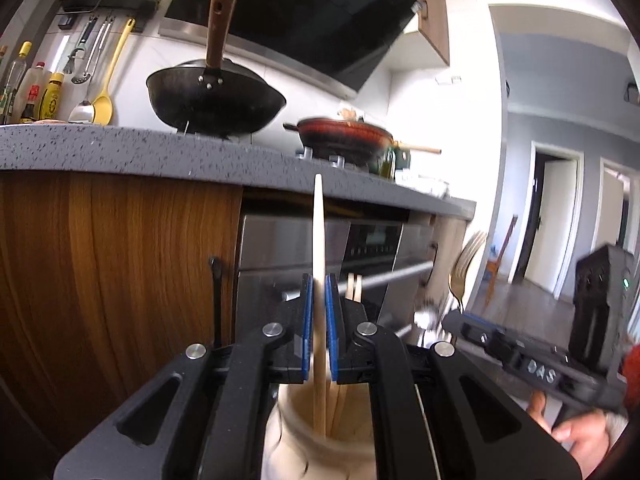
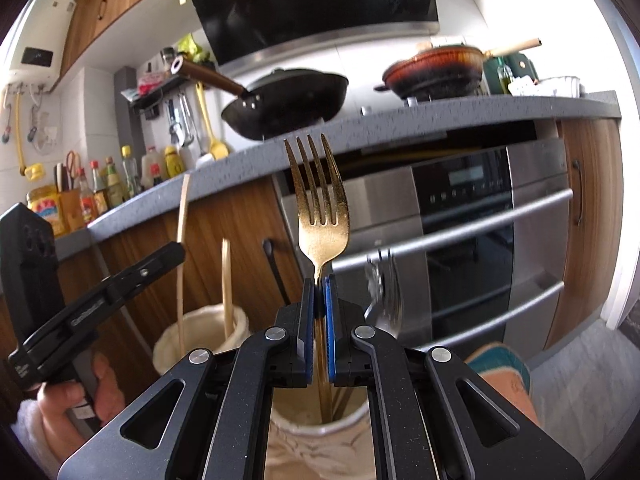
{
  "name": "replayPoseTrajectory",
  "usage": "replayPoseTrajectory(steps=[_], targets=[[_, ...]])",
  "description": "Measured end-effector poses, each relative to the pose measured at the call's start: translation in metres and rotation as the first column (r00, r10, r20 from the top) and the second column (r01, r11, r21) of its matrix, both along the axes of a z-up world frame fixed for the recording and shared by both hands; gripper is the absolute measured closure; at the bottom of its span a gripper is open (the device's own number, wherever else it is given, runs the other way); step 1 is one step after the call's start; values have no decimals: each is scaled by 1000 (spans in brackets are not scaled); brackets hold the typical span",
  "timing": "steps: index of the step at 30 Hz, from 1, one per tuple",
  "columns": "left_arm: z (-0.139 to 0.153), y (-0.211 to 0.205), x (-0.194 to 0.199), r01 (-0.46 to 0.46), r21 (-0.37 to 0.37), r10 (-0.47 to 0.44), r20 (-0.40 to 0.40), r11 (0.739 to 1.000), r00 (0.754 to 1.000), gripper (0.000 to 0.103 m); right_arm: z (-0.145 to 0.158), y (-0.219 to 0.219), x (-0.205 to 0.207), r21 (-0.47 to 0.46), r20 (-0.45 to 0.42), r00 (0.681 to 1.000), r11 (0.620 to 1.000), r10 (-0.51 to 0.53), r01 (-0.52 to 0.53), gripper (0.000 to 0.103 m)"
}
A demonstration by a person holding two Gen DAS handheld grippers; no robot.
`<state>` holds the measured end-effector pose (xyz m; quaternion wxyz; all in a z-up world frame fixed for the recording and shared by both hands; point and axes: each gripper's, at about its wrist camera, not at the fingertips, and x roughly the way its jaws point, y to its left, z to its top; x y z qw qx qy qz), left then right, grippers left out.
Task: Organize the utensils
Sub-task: 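Lift the chopstick with the left tool while the right tool carries the gold fork to the holder, then drop the chopstick into the tall cup while the right tool drops the gold fork into the smaller cup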
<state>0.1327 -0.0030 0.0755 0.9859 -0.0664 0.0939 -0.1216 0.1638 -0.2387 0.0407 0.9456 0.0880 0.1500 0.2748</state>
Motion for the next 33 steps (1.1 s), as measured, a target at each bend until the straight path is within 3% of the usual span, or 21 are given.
replayPoseTrajectory(steps=[8,14,33], targets=[[-15,0,-7,19,48,-13,-114,999,993,97,-8,7,-12,-54,-1,1000,998,-9,9,97],[-23,-5,-5,30,80,-17,-150,996,988,97,-8,6,-9,-61,-3,999,998,-35,35,97],[-24,-9,-7,6,122,10,-136,993,991,95,-12,-1,3,-108,-32,990,985,-138,134,92]])
